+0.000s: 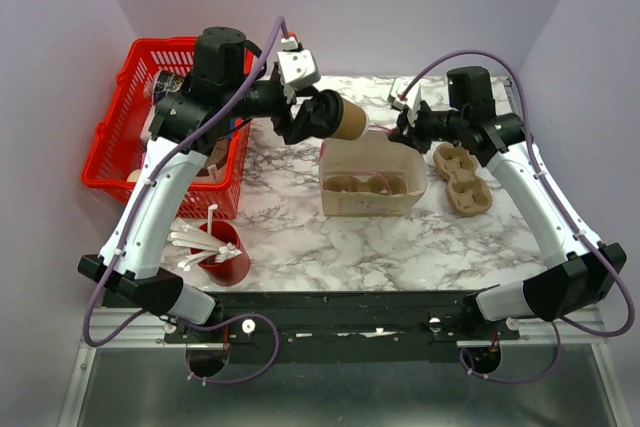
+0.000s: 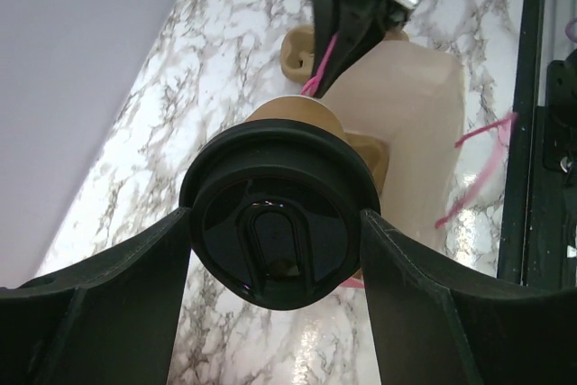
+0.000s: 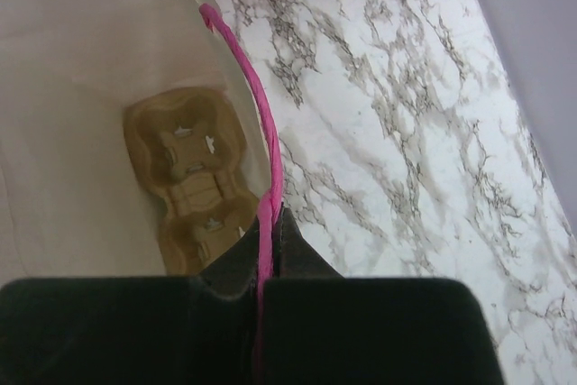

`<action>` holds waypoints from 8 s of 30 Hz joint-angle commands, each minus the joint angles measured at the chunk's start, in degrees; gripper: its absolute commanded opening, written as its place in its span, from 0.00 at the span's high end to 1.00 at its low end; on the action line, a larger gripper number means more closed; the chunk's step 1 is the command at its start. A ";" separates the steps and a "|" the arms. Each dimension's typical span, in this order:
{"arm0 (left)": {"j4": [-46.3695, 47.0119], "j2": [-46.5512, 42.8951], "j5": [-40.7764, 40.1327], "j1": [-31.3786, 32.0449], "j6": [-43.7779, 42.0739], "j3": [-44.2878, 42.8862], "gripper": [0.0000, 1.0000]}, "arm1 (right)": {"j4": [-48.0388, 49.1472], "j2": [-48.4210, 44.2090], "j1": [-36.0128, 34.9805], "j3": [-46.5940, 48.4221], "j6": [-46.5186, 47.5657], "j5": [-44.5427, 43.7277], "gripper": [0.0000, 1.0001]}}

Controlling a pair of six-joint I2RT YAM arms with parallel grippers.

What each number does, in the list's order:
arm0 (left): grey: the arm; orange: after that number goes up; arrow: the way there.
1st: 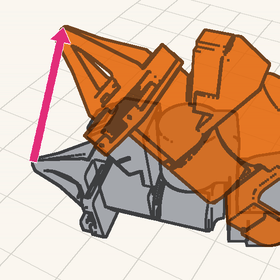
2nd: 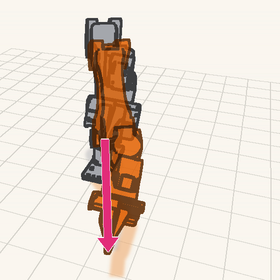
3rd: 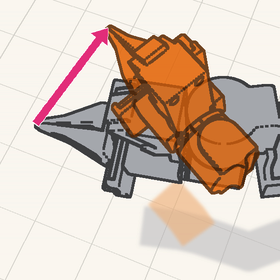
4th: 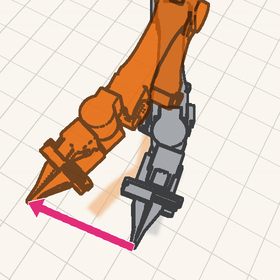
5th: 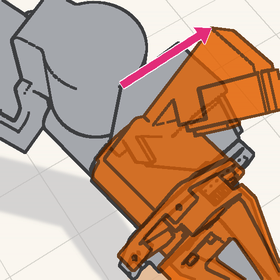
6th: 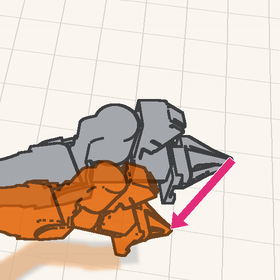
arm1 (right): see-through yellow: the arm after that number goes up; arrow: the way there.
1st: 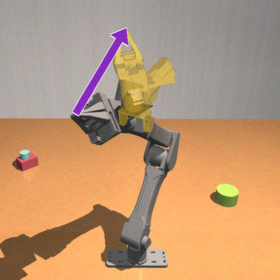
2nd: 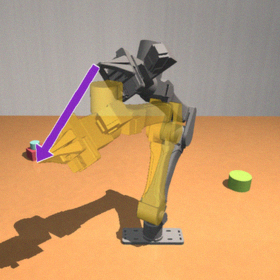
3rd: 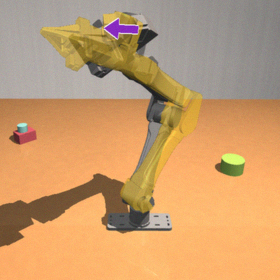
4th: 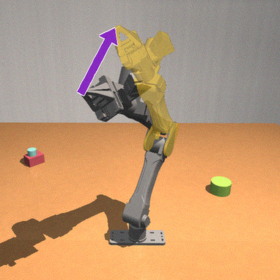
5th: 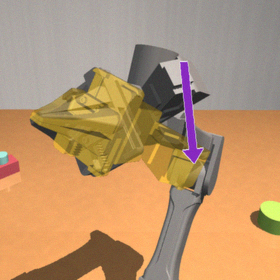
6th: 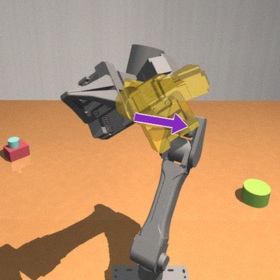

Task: Pack the takeout coffee

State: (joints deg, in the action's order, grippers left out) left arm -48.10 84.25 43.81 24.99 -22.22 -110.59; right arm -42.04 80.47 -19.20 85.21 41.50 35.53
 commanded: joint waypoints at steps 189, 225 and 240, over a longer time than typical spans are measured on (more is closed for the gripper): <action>8.10 20.26 -24.83 12.27 -55.04 21.81 0.09 | 26.66 -11.65 -12.09 -21.40 -14.69 -14.52 1.00; 13.38 9.36 -11.73 11.04 -46.69 31.31 0.01 | 24.20 -12.35 -12.09 -24.30 -9.60 -11.89 1.00; 10.83 8.92 -0.13 9.46 -42.82 27.62 0.01 | 24.55 -10.51 -12.09 -22.63 -10.03 -15.84 0.99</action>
State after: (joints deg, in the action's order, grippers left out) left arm -36.49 95.61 37.10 34.59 -66.96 -81.38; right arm -14.63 68.71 -31.05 61.87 31.57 21.67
